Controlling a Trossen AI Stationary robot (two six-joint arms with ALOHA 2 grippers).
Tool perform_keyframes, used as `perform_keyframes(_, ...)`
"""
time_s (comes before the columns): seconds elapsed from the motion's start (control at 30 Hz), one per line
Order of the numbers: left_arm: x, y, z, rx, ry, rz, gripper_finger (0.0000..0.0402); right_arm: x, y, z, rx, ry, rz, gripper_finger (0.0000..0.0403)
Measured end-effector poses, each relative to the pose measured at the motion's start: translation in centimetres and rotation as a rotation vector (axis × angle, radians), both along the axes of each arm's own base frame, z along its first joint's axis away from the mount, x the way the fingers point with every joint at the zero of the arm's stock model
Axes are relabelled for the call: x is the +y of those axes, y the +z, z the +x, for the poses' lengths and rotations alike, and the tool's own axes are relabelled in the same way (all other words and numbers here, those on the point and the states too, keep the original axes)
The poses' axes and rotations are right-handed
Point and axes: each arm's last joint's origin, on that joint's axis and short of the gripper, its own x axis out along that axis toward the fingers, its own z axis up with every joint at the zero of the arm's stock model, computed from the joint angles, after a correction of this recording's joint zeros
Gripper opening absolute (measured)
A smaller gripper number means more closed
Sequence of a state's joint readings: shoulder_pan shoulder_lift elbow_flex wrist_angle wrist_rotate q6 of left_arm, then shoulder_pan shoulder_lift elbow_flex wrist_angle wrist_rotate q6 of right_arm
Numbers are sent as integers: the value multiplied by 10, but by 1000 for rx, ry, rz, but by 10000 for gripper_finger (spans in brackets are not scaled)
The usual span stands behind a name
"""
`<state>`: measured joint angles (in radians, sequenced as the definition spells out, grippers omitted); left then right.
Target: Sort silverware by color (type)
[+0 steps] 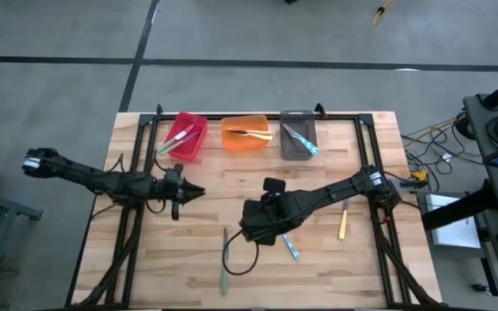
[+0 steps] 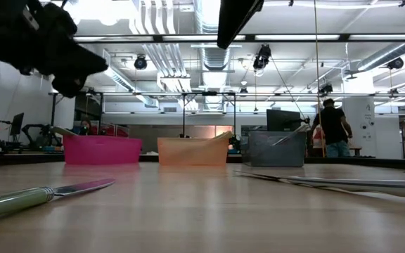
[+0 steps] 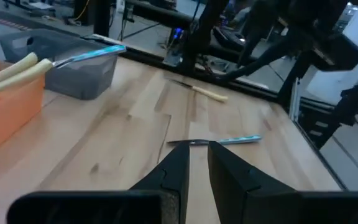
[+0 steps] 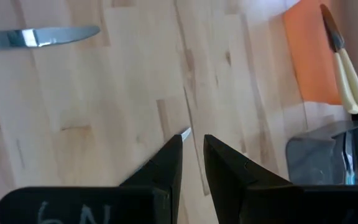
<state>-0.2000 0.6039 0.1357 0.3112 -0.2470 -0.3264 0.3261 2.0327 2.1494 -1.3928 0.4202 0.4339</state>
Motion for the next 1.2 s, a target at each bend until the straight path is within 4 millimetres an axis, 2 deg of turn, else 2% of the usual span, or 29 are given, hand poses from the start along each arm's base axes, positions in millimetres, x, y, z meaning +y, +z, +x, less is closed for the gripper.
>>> perform_keyframes(0.17,12,-13,-2,58,12,-4,40,-2,-2,1,7,-3,-5,56)
perform_keyframes(0.37,18,-15,-3,106,-45,-2,40,-7,-4,4,5,10,-8,56)
perform_keyframes(0.53,16,-22,-6,139,-115,-62,40,-13,-6,5,15,1,-13,56)
perform_keyframes(0.73,8,-46,-14,185,-250,-147,38,-18,-7,6,32,18,-13,56)
perform_keyframes(0.97,4,-44,-17,178,-285,-137,38,-18,-10,7,47,-22,105,56)
perform_keyframes(1.2,4,-39,-19,131,-305,-110,38,-17,-36,1,143,-113,204,56)
